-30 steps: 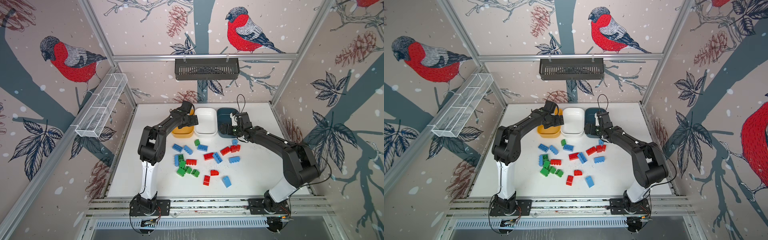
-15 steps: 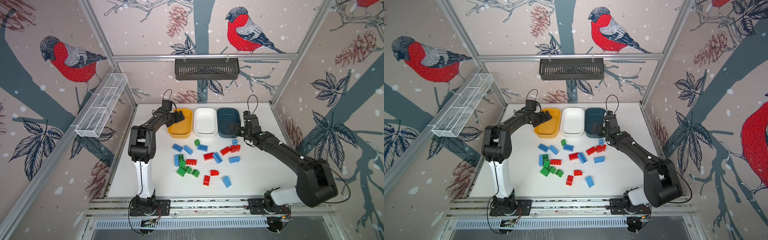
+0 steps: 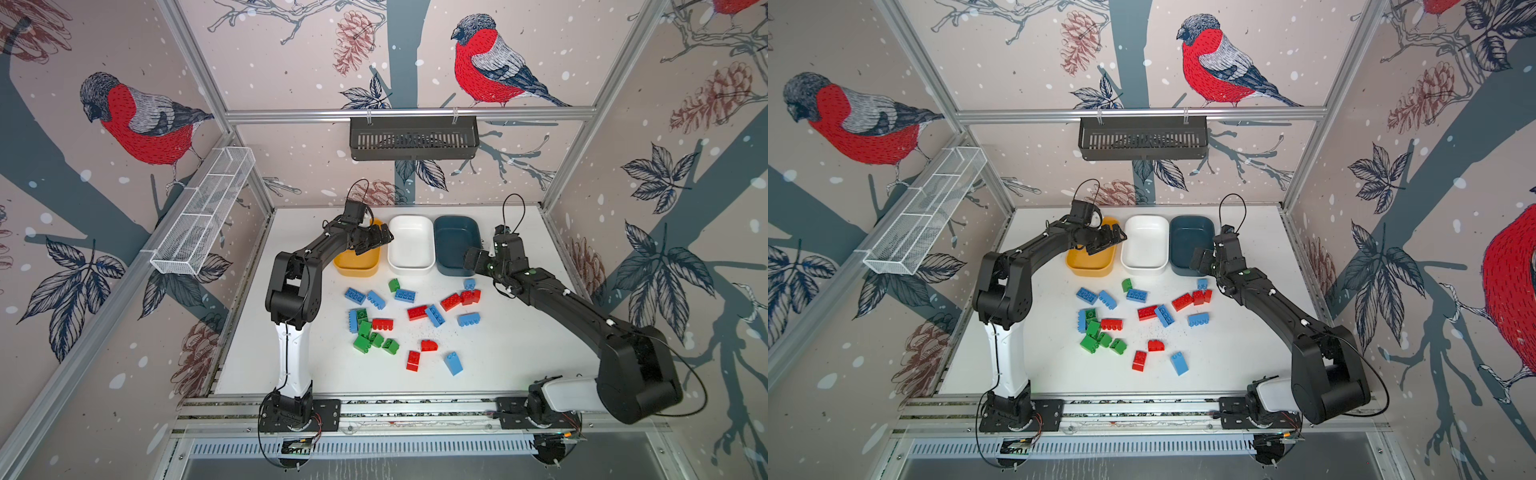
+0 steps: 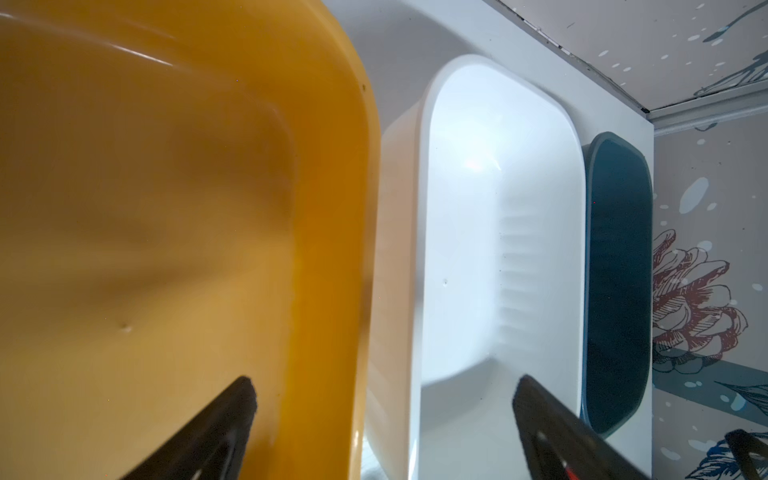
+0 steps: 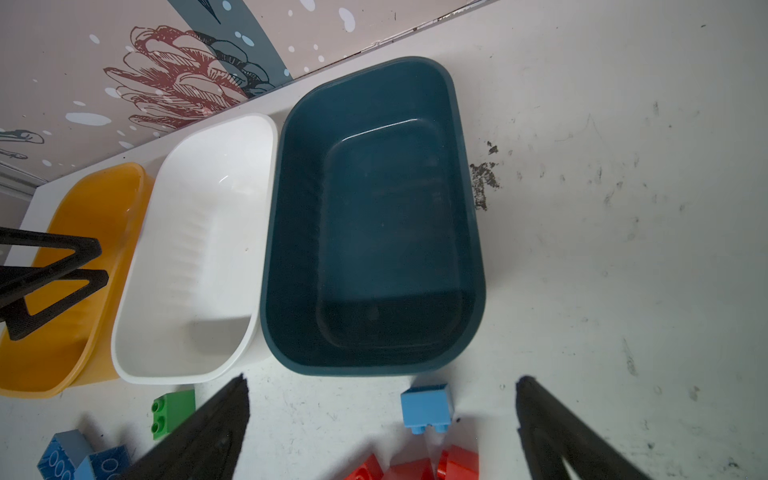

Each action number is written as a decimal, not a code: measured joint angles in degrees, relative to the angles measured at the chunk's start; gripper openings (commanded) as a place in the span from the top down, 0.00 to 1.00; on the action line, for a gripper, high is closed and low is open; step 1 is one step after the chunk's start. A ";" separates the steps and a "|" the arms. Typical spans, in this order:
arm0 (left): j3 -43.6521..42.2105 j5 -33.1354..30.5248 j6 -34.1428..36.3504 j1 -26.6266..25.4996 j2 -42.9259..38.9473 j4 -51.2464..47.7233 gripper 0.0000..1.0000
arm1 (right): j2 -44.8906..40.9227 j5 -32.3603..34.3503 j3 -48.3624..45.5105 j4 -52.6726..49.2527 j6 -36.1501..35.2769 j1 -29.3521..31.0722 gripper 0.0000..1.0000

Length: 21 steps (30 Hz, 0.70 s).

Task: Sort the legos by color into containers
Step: 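Lower the right gripper onto a red brick near the teal tub and grasp it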

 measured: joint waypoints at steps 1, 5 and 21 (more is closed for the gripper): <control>0.28 0.35 -0.24 -0.33 0.35 -0.04 0.03 | 0.00 -0.24 -0.31 -0.02 0.00 0.00 0.01; 1.40 1.07 -0.87 -1.79 1.11 -0.11 0.03 | -0.72 -1.03 -2.14 -0.07 -0.02 0.13 0.00; -0.63 1.42 -8.70 -4.59 1.60 2.01 0.03 | 1.92 -2.49 -8.33 -2.25 -1.44 3.17 0.28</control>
